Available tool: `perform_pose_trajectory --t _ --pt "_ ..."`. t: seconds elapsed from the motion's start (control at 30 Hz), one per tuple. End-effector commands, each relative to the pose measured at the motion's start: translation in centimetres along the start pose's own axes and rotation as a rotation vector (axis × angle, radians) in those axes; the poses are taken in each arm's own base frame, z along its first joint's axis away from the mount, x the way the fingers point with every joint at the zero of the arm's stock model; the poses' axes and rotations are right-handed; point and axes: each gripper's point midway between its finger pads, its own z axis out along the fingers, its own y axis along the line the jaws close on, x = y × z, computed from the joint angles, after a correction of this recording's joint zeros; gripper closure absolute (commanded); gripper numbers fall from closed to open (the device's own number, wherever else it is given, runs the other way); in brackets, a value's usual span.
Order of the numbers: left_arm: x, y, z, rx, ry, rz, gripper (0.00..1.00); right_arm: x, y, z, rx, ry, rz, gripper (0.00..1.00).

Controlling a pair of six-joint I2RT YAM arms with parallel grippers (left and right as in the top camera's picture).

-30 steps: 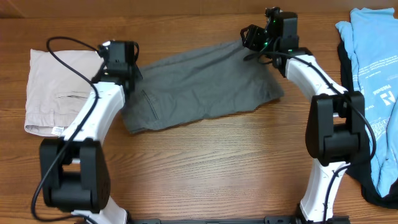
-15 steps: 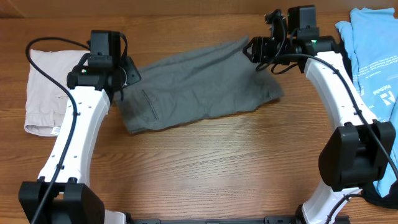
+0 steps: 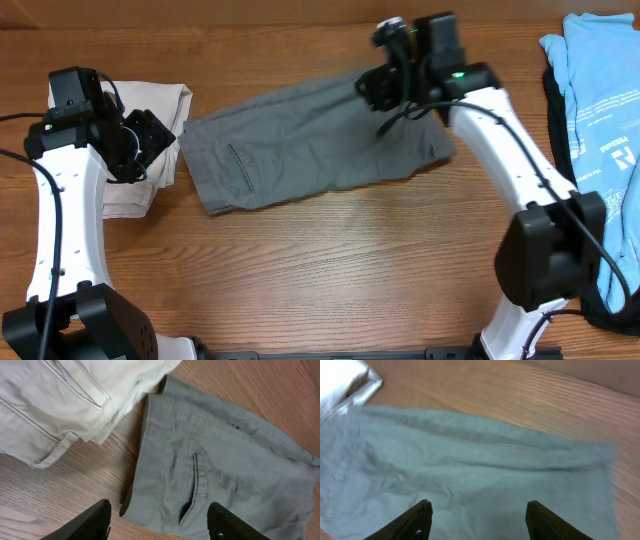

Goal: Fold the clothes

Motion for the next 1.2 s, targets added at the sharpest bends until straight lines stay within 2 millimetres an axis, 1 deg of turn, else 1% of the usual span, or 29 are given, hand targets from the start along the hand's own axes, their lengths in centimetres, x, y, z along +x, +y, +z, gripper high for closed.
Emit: perform_pose_trajectory --t 0.0,0.17,0.27,0.4,0.5,0.57,0.77,0.87,0.93,1.0,1.07,1.17 --pt "0.8 -1.2 -0.3 0.052 0.027 0.033 0.34 0.5 0.7 2.6 0.07 0.036 -0.146 0.34" --pt "1.8 -2.1 0.0 0.051 0.049 0.063 0.34 0.8 0.5 6.3 0.092 0.022 -0.244 0.29" --pt "2.5 -2.6 0.1 0.052 0.063 0.079 0.34 0.6 -0.1 8.5 0.098 -0.011 -0.293 0.26" --pt "2.7 -3.0 0.2 0.053 0.064 0.095 0.34 0.1 -0.5 10.0 0.109 -0.054 -0.36 0.24" --pt "2.8 -3.0 0.2 0.05 0.063 0.096 0.33 -0.2 -0.7 10.8 0.115 -0.077 -0.378 0.18" --pt "2.7 -3.0 0.2 0.049 0.062 0.097 0.33 0.3 -0.8 11.3 0.114 -0.065 -0.421 0.14" --pt "2.3 -2.3 0.3 0.01 0.037 0.098 0.32 3.7 -0.7 11.6 0.075 0.072 -0.528 0.06" --pt "2.2 -2.3 0.3 0.008 0.033 0.098 0.31 5.0 -0.6 11.5 0.054 0.123 -0.614 0.05" --pt "2.2 -2.3 0.3 0.008 0.032 0.098 0.31 4.7 -1.1 11.5 0.073 0.122 -0.667 0.05" --pt "2.2 -2.3 0.3 0.008 0.032 0.098 0.31 3.8 -1.7 11.5 0.115 0.099 -0.713 0.04" --pt "2.2 -2.3 0.3 0.007 0.034 0.098 0.3 3.0 -2.6 11.4 0.176 0.093 -0.76 0.0" --pt "2.3 -2.3 0.3 0.005 0.037 0.097 0.3 2.4 -3.6 10.8 0.283 0.12 -0.761 0.0"
